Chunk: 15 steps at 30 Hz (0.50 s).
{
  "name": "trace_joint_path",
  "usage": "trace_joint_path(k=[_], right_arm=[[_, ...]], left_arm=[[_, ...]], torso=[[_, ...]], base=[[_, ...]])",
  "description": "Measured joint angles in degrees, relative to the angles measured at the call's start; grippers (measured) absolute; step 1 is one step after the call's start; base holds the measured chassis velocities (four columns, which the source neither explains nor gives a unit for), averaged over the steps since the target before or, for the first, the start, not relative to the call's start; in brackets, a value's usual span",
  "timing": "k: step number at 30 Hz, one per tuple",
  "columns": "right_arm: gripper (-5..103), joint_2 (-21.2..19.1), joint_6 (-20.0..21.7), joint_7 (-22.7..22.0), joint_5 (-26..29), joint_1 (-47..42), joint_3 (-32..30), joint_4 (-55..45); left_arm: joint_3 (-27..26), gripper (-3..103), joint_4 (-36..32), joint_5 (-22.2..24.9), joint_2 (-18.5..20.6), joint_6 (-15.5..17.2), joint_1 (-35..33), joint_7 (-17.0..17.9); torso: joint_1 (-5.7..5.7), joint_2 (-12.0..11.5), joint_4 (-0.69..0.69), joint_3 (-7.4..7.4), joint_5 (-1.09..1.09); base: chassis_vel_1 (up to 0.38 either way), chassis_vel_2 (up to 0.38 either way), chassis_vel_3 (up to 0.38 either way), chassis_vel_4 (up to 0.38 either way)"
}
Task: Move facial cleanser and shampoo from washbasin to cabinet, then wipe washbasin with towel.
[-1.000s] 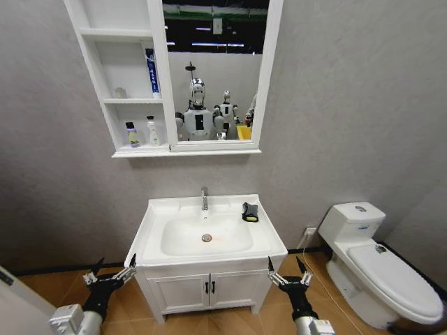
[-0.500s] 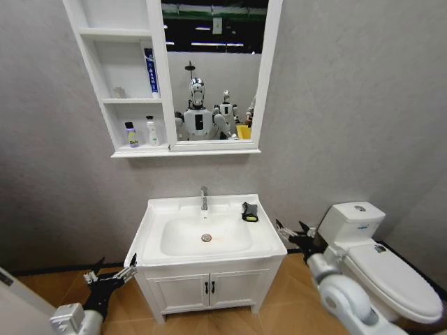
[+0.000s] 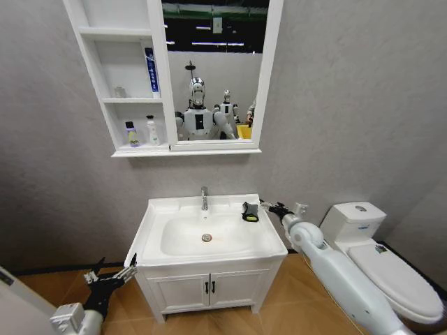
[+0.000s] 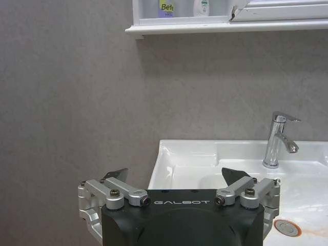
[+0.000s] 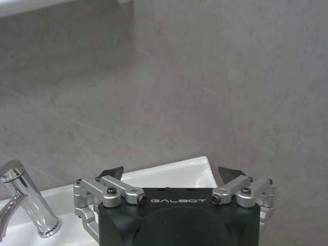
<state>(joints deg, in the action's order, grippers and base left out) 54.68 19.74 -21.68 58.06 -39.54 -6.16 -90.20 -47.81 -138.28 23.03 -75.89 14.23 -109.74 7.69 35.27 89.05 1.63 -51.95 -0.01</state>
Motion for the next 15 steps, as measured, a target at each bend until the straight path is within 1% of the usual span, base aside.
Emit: trace_joint_path(k=[1, 2, 5, 6, 9, 10, 12, 13, 15], right_arm=[[100, 0.95, 0.26, -0.18, -0.06, 1.57, 1.22, 2.12], [100, 0.95, 0.26, -0.18, -0.06, 1.57, 1.22, 2.12], [100, 3.42, 1.35, -0.49, 0.19, 4.95, 3.8, 7.63], [100, 3.42, 1.35, -0.49, 0.19, 4.95, 3.8, 7.63], [100, 6.03, 2.31, 0.01, 0.03, 7.72, 5.91, 12.8], [100, 6.03, 2.31, 0.01, 0.03, 7.72, 5.91, 12.8], [100, 8.99, 3.5, 0.53, -0.42, 10.19, 7.72, 18.12], [100, 8.99, 3.5, 0.53, -0.42, 10.19, 7.72, 18.12], [100, 11.68, 3.65, 0.91, -1.19, 11.89, 8.73, 22.89]], left_arm=[[0.0, 100, 0.01, 0.0, 0.01, 0.0, 0.0, 0.0], [0.0, 100, 0.01, 0.0, 0.01, 0.0, 0.0, 0.0], [0.0, 100, 0.02, 0.01, 0.02, 0.0, 0.0, 0.01], [0.0, 100, 0.02, 0.01, 0.02, 0.0, 0.0, 0.01], [0.0, 100, 0.03, 0.01, 0.03, 0.0, 0.0, 0.01], [0.0, 100, 0.03, 0.01, 0.03, 0.0, 0.0, 0.01], [0.0, 100, 0.03, 0.01, 0.04, 0.0, 0.0, 0.03], [0.0, 100, 0.03, 0.01, 0.04, 0.0, 0.0, 0.03], [0.0, 100, 0.03, 0.01, 0.04, 0.01, 0.0, 0.04]], torso=[[0.0, 0.0, 0.01, 0.0, 0.0], [0.0, 0.0, 0.01, 0.0, 0.0], [-0.01, 0.0, 0.02, 0.0, 0.0], [-0.01, 0.0, 0.02, 0.0, 0.0], [-0.01, 0.0, 0.02, 0.01, 0.0], [-0.01, 0.0, 0.02, 0.01, 0.0], [-0.01, 0.0, 0.01, 0.0, -0.01], [-0.01, 0.0, 0.01, 0.0, -0.01], [-0.01, 0.0, 0.01, 0.0, 0.01]], base=[[0.0, 0.0, 0.0, 0.0], [0.0, 0.0, 0.0, 0.0], [0.0, 0.0, 0.0, 0.0], [0.0, 0.0, 0.0, 0.0], [0.0, 0.0, 0.0, 0.0], [0.0, 0.0, 0.0, 0.0], [0.0, 0.0, 0.0, 0.0], [0.0, 0.0, 0.0, 0.0], [0.0, 0.0, 0.0, 0.0]])
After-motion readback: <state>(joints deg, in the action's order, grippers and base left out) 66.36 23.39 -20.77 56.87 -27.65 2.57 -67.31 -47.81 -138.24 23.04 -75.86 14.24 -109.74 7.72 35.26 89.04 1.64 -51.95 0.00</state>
